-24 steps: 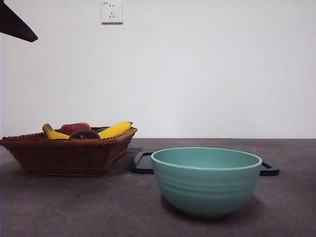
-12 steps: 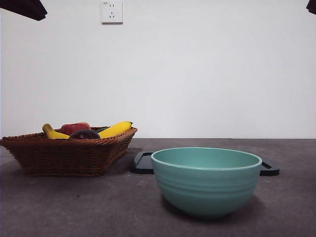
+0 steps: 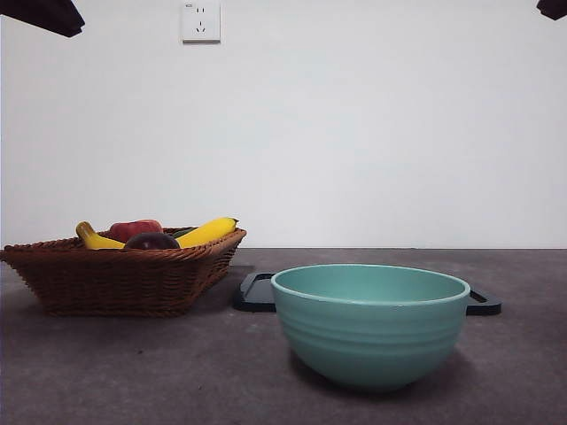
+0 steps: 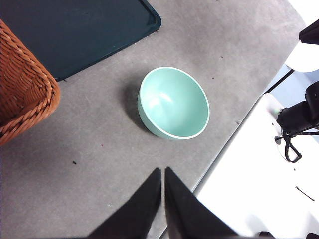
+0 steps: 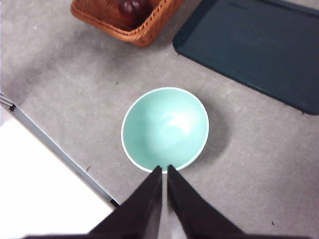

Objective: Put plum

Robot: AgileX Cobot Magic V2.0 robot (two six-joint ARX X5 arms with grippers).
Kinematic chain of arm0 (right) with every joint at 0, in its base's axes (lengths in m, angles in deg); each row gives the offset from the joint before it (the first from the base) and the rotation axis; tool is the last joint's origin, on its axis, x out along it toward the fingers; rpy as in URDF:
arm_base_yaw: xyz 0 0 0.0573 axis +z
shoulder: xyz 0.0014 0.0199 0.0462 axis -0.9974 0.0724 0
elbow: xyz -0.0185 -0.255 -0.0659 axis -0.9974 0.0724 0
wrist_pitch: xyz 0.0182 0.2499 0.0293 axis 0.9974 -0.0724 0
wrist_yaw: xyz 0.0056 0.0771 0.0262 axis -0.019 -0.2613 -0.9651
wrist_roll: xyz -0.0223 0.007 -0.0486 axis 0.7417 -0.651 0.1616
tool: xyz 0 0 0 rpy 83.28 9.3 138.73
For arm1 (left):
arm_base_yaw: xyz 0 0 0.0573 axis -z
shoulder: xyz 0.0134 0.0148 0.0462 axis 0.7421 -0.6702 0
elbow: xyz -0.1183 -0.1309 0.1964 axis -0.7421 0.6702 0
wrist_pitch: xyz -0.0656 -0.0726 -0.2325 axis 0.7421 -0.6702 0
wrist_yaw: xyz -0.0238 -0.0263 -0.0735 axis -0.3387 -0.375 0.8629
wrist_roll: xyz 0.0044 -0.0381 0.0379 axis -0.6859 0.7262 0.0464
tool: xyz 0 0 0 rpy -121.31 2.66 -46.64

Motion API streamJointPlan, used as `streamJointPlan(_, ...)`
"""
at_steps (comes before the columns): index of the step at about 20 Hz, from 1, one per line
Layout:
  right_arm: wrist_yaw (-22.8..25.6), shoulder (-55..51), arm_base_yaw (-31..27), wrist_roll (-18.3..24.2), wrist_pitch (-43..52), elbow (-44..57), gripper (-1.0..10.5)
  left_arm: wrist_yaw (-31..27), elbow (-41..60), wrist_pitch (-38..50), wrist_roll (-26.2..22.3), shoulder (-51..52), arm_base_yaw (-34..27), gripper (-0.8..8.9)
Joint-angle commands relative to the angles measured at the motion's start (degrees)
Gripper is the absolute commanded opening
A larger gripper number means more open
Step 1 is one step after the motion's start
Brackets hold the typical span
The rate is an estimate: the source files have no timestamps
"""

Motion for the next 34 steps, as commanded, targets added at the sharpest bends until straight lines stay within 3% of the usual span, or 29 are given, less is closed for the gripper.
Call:
streamJointPlan(1,0.0,0.33,0.46,0.28,0.57,-0.79,0.1,0.15,-1.22,2.05,-0.55,1.11,0.09,0.09)
streamJointPlan(4,0.0,0.33,0.46,0.28,0.57,-0.79,0.1,-1.79,-1.09,12.83,-5.44,4.87,-2.69,0.09)
streamJointPlan(7,0.0,0.33,0.46,0.28,0.57,-0.79,0.1,-6.54,1.84,29.57,-5.64,11.69,-8.59,0.09)
streamJointPlan(12,0.0,0.33,0.46,0.31,0.57,-0.79,0.1,-22.82,16.5,48.94,-5.64,25.81,-16.15,0.09)
streamJointPlan(15,0.0,0.33,0.46,0.28,0.57,-0.79,0.1,-30.95,26.6,51.01,-5.64,33.97,-18.1,0.09)
streamJointPlan(17,0.0,0.33,0.46,0.28,0.57,-0.79,0.1,-32.96,32.85,51.34,-5.64,38.56,-18.99,0.09)
streamJointPlan(24,0.0,0.33,0.46,0.28,0.57,-0.79,0.1,-33.31,49.79,50.75,-5.62,51.12,-20.0,0.09)
streamJointPlan(34,-0.02,0.33,0.46,0.31,0.57,-0.79,0.1,-33.31,55.43,43.43,-4.79,55.41,-20.04,0.09)
